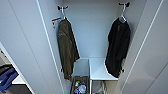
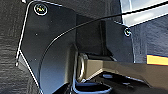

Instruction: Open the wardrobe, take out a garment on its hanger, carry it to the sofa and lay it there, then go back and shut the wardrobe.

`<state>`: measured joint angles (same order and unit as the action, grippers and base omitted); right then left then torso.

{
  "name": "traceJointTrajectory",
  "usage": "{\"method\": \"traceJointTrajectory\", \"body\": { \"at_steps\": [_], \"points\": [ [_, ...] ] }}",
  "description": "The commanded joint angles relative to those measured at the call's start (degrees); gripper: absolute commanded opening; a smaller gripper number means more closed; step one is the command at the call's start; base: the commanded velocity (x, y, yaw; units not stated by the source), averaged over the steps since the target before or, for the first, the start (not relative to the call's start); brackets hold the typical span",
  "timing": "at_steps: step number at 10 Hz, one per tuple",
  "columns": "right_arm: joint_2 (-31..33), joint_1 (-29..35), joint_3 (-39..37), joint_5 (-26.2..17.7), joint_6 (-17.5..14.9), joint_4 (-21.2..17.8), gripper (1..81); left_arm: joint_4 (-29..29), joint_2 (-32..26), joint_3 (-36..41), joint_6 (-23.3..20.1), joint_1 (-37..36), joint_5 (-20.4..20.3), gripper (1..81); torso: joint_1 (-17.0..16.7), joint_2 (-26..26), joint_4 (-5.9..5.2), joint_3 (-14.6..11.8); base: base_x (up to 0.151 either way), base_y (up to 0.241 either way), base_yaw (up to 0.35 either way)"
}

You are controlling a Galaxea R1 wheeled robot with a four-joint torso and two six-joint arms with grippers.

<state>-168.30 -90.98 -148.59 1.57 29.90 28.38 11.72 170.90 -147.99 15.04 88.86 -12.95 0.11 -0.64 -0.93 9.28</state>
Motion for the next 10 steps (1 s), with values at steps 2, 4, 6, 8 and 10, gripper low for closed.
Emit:
{"method": "traceJointTrajectory", "body": {
  "at_steps": [2, 4, 6, 8, 10],
  "points": [
    [0.84, 1.45, -0.46, -3.24, -5.61, -4.27, 81.1, 0.49, -0.64, 0.07, -0.19, -0.83, 2.66, 81.1, 0.00, 0.00, 0.00, -0.02, 0.000, 0.000, 0.000],
    [0.93, 1.80, -0.90, -2.89, -20.11, -17.80, 81.1, 0.59, -0.82, 0.07, -0.19, -0.92, 2.66, 81.1, 0.00, 0.00, 0.00, -0.02, 0.000, 0.000, 0.000],
    [0.93, 2.24, -0.90, -3.15, -24.45, -24.08, 81.1, 0.59, -1.17, 0.07, -0.37, -1.18, 2.66, 81.1, 0.00, -0.02, 0.00, -0.02, 0.000, 0.000, 0.000],
    [0.93, 3.30, -1.51, -3.85, -25.25, -23.44, 81.1, 1.90, -2.31, 1.73, -0.45, -0.92, 2.40, 81.1, -0.02, -0.02, 0.00, -0.05, 0.000, 0.000, 0.000],
    [1.62, 2.86, -0.03, -5.00, -25.42, -23.02, 81.1, 3.31, -5.91, 7.96, -0.45, -0.40, 2.05, 81.1, -0.02, -0.02, 0.00, -0.05, 0.000, 0.000, 0.000]
  ]
}}
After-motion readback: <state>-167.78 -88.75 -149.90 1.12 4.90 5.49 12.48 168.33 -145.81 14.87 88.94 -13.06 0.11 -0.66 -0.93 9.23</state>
